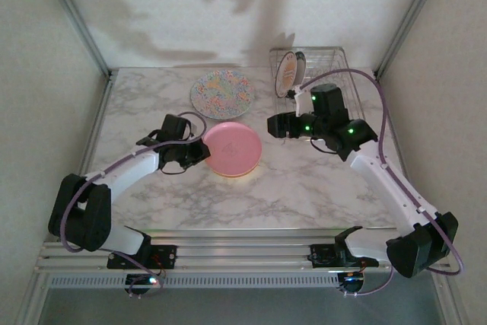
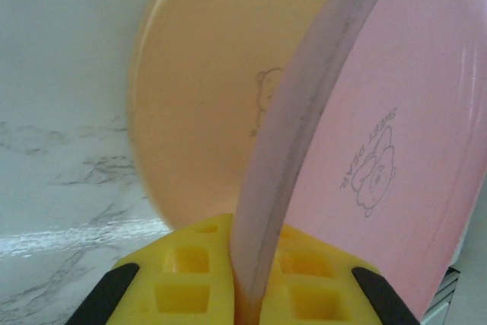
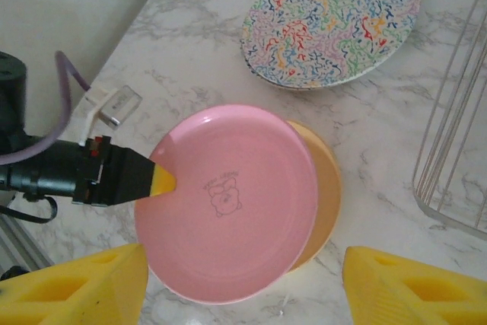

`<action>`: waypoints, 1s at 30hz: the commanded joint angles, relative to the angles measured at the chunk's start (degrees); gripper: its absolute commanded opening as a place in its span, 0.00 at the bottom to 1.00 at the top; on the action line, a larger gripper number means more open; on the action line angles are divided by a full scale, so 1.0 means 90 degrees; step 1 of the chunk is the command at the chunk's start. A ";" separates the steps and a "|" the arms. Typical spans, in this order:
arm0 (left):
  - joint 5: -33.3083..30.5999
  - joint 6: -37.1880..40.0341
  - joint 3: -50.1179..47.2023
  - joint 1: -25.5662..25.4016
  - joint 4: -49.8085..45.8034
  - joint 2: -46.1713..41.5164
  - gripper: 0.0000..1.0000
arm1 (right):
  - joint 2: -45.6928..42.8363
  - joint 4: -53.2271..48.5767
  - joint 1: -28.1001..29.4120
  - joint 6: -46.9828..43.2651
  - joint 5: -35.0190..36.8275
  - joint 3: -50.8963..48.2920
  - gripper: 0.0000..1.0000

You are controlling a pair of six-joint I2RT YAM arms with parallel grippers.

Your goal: Unload the plates from the dish rack

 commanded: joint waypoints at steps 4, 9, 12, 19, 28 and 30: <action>-0.0193 0.0037 -0.0046 0.0060 0.0635 0.0293 0.00 | 0.0078 0.0429 0.0103 -0.0270 -0.0153 0.0015 0.68; -0.0178 0.0101 -0.0041 0.0059 0.0864 0.0611 0.00 | 0.0104 0.0538 0.0140 -0.0270 -0.0285 -0.0023 0.68; -0.0228 0.0175 0.0046 0.0059 0.0791 0.0748 0.00 | 0.0099 0.0586 0.0164 -0.0275 -0.0361 -0.0031 0.68; -0.0404 0.0251 0.0060 0.0061 0.0682 0.0885 0.00 | 0.0153 0.0398 0.0270 -0.0435 -0.0256 0.0027 0.68; -0.0370 0.0259 0.0100 0.0059 0.0800 0.1088 0.00 | 0.0264 0.0121 0.0414 -0.0709 0.0052 0.0155 0.69; -0.0369 0.0268 0.0110 0.0064 0.0798 0.1094 0.00 | 0.0277 0.0138 0.0435 -0.0700 0.0064 0.0177 0.69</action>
